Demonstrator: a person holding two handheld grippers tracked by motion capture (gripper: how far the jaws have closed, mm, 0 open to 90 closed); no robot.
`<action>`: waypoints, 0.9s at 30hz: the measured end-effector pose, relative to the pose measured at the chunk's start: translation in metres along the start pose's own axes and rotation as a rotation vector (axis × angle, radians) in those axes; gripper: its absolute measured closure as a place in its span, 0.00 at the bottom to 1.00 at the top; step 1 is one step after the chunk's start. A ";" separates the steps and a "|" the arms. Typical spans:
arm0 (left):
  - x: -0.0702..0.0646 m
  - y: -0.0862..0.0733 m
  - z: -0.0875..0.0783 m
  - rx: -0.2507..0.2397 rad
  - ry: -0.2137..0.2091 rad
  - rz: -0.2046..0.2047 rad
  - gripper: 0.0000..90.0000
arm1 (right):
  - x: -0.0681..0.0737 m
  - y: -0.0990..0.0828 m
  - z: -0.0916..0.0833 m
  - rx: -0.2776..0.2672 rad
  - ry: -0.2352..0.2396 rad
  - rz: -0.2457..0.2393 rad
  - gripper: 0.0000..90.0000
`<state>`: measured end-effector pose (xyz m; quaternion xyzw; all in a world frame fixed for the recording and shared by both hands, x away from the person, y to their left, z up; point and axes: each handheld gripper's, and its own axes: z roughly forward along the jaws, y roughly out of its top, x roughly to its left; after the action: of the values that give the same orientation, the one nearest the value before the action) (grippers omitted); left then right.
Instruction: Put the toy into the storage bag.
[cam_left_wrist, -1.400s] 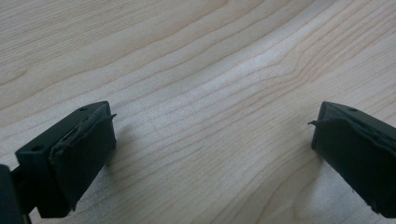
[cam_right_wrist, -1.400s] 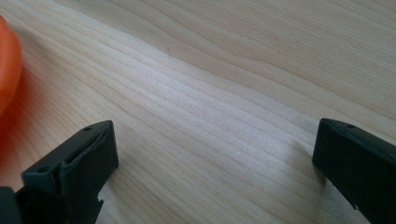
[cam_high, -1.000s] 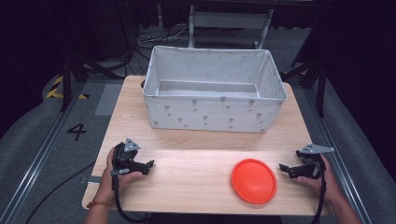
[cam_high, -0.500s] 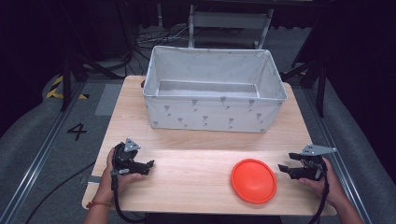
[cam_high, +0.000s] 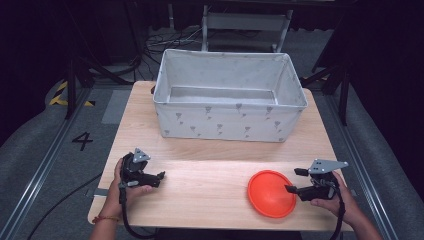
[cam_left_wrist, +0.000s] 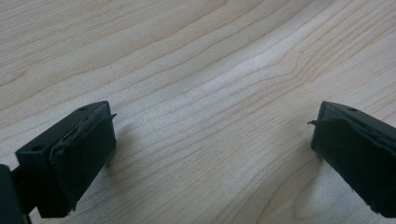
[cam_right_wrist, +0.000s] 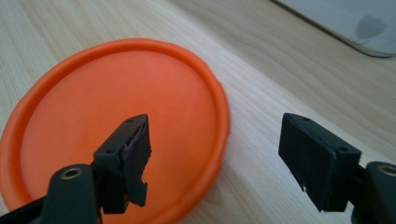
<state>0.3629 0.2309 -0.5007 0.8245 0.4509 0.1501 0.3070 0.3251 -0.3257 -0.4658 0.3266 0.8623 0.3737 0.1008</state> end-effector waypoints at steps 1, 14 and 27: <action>0.000 0.000 0.000 0.000 0.000 0.000 0.00 | 0.002 0.000 0.002 0.007 0.007 0.000 0.28; 0.000 0.000 0.000 0.000 0.000 0.000 0.00 | 0.006 -0.004 0.028 0.100 0.044 -0.008 0.19; 0.000 0.000 0.000 0.000 0.000 0.000 0.00 | 0.016 -0.004 0.037 0.137 0.068 -0.085 0.10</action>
<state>0.3629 0.2309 -0.5007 0.8247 0.4507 0.1501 0.3069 0.3270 -0.2959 -0.4934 0.2829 0.9019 0.3201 0.0644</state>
